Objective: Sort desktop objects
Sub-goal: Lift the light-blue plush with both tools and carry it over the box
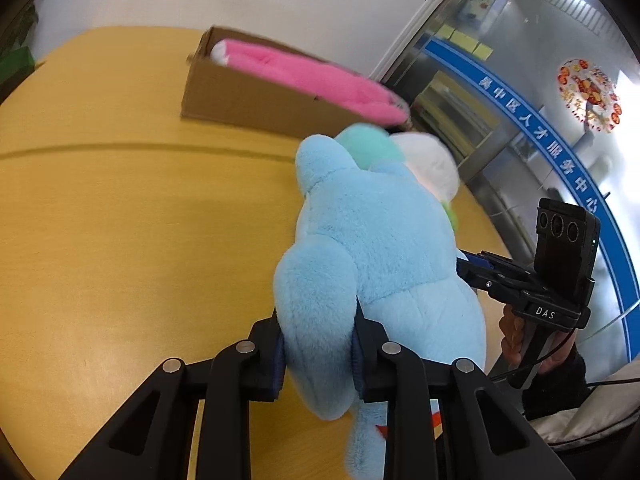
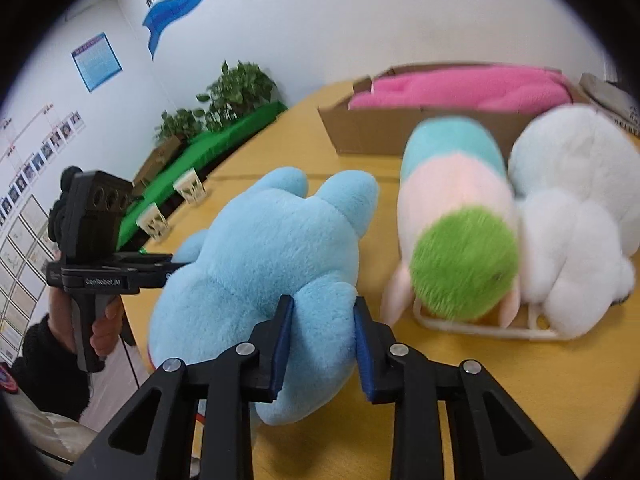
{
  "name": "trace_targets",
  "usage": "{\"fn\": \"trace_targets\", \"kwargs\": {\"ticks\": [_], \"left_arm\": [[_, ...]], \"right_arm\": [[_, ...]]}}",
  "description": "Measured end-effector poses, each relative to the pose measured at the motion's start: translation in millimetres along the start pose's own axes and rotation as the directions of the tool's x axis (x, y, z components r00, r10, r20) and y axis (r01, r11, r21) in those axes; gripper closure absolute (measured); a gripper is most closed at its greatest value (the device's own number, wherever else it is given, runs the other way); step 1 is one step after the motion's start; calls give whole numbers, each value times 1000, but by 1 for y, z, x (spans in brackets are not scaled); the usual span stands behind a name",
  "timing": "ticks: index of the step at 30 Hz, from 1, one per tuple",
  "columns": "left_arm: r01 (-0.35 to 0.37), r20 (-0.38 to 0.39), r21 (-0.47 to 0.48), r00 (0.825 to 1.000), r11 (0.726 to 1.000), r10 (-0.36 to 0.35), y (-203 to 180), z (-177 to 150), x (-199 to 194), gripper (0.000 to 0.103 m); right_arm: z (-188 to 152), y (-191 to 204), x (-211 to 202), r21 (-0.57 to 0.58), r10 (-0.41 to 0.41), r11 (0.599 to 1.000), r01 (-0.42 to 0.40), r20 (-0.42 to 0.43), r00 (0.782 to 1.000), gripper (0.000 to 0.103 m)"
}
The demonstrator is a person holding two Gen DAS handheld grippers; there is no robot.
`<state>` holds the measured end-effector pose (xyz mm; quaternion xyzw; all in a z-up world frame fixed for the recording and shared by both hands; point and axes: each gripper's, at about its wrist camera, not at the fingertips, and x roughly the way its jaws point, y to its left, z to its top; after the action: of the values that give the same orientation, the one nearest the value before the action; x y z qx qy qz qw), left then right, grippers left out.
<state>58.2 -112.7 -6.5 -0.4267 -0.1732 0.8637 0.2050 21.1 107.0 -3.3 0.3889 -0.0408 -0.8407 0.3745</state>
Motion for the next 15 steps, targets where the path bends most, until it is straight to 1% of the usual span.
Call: {"fn": "trace_targets", "kwargs": {"ticks": [4,7,8,10,12,15], "left_arm": [[15,79,76,997,997,-21,-21,47,-13,76],[30,139,131,989,991,-49,-32,101,-19,76],[22,155,154,987,988,-46,-35,117,-20,76],[1,192,194,981,981,-39,-38,160,-22,76],[-14,213,199,977,980,-29,-29,200,-13,76],[-37,245,205,969,978,-15,-15,261,0,76]], "right_arm": [[37,-1,-25,-51,-26,998,31,88,996,76],[80,-6,-36,-104,-53,992,68,141,989,76],[97,-8,-38,-124,-62,989,82,160,985,76],[128,-12,-41,-158,-72,982,103,192,979,76],[166,-19,-40,-183,-78,976,120,221,972,76],[228,-37,-32,-214,-82,967,136,243,967,76]]}}
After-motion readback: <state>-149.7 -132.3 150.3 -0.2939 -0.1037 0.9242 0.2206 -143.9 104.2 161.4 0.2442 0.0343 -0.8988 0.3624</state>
